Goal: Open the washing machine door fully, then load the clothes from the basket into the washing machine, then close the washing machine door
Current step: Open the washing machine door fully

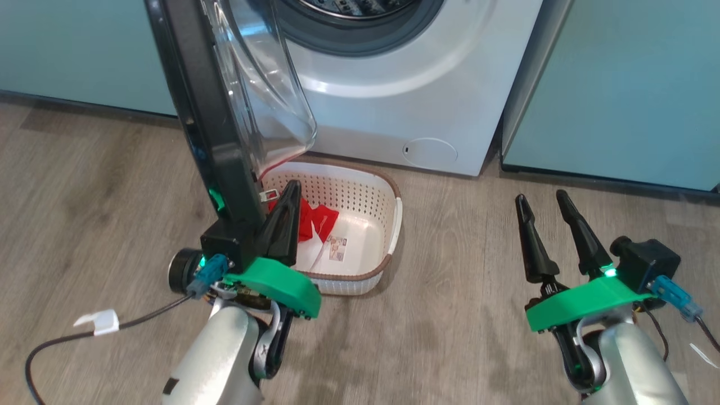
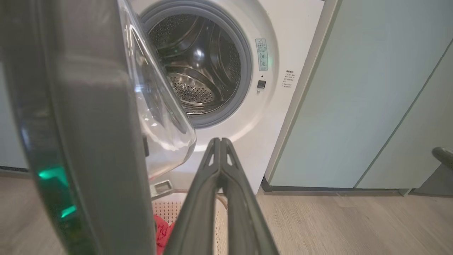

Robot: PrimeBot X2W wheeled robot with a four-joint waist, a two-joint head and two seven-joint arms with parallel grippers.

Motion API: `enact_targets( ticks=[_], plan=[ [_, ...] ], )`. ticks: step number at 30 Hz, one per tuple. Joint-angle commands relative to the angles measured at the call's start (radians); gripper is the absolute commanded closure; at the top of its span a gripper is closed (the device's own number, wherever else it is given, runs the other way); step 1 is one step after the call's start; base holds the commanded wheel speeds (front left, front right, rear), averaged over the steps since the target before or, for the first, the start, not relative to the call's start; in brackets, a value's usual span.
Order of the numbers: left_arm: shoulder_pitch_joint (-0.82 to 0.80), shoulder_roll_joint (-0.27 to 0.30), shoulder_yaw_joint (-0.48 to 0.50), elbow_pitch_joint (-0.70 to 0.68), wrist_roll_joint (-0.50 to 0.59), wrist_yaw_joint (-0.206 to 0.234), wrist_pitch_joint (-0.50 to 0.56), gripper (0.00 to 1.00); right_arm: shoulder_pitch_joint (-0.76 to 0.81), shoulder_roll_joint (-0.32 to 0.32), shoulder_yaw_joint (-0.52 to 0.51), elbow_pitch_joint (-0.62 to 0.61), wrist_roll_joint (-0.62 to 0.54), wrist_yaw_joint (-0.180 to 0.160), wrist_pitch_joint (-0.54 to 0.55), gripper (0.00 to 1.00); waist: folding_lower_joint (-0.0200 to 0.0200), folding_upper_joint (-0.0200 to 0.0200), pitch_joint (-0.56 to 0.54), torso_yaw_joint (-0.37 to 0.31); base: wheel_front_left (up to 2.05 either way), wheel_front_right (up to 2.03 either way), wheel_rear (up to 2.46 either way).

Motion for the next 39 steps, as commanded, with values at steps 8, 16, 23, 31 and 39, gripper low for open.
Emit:
enact_targets(
  ticks=[8, 16, 23, 31, 39],
  plan=[
    [-0.066, 0.010, 0.077, 0.040, -0.014, 0.027, -0.005, 1.00, -0.048, 0.005, 0.023, -0.030, -0.004, 0.000, -0.009, 0.00, 0.0000, 0.0000, 0.028, 0.007, 0.00, 0.00, 0.00],
    [-0.081, 0.010, 0.121, 0.068, -0.008, 0.033, -0.005, 1.00, -0.049, 0.005, 0.022, -0.022, -0.008, 0.000, -0.009, 0.00, 0.0000, 0.0000, 0.030, 0.039, 0.00, 0.00, 0.00],
    [-0.080, 0.010, 0.146, 0.090, -0.006, 0.026, -0.005, 1.00, -0.046, 0.005, 0.021, -0.018, -0.012, 0.000, -0.009, 0.00, 0.0000, 0.0000, 0.034, 0.090, 0.00, 0.00, 0.00],
    [-0.103, 0.010, 0.194, 0.109, 0.001, 0.026, -0.005, 1.00, -0.059, 0.005, 0.028, -0.019, -0.021, 0.000, -0.009, 0.00, 0.0000, 0.0000, 0.072, 0.143, 0.00, 0.00, 0.00],
    [-0.153, 0.010, 0.329, 0.114, 0.050, 0.008, -0.005, 1.00, -0.085, 0.005, 0.044, -0.021, -0.036, 0.000, -0.009, 0.00, 0.0000, 0.0000, 0.142, 0.168, 0.00, 0.00, 0.00]
  ],
)
